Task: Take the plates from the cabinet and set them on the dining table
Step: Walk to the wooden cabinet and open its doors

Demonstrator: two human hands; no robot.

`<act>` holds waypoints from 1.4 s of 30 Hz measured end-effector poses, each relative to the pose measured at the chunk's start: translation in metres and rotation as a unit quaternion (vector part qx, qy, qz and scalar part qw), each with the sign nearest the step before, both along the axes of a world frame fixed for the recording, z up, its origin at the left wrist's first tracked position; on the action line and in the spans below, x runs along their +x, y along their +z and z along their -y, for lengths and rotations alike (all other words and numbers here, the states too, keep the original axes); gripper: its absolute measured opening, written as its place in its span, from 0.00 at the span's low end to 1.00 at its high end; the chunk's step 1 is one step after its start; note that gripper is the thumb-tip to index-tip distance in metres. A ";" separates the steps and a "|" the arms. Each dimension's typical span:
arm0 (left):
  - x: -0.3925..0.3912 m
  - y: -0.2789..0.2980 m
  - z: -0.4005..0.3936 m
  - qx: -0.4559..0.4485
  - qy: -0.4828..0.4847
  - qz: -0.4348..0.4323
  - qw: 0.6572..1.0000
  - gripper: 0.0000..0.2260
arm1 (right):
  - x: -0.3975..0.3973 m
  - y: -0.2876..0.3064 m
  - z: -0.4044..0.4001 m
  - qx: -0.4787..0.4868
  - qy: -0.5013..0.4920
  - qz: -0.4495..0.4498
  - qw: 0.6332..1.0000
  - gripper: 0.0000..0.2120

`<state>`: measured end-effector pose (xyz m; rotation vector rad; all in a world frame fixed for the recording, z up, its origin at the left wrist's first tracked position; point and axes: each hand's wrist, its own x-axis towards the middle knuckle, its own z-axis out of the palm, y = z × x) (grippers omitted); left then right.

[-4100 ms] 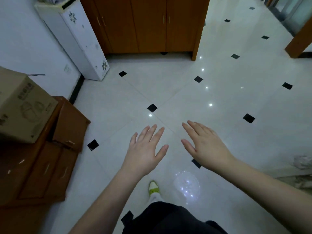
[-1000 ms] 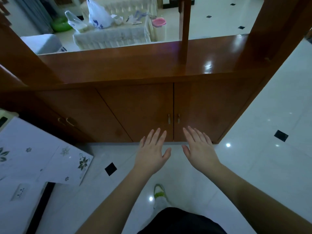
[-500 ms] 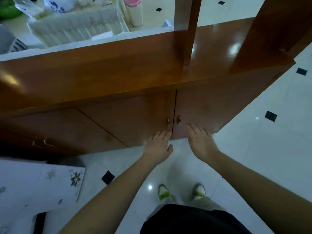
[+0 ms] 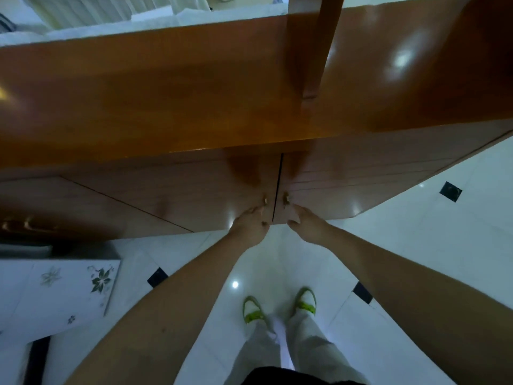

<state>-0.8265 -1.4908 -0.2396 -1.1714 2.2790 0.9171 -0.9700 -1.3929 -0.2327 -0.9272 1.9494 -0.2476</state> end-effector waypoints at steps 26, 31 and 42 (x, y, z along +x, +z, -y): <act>-0.016 -0.085 -0.016 0.207 0.338 -0.149 0.906 0.23 | -0.001 -0.076 0.022 0.075 -0.180 0.083 0.977 0.28; 0.017 -0.088 -0.050 0.175 0.310 -0.131 0.925 0.19 | 0.007 -0.090 -0.007 0.070 -0.165 0.070 0.981 0.29; 0.119 -0.088 -0.124 0.139 0.322 -0.012 0.936 0.26 | 0.062 -0.056 -0.092 0.140 -0.212 -0.045 0.966 0.46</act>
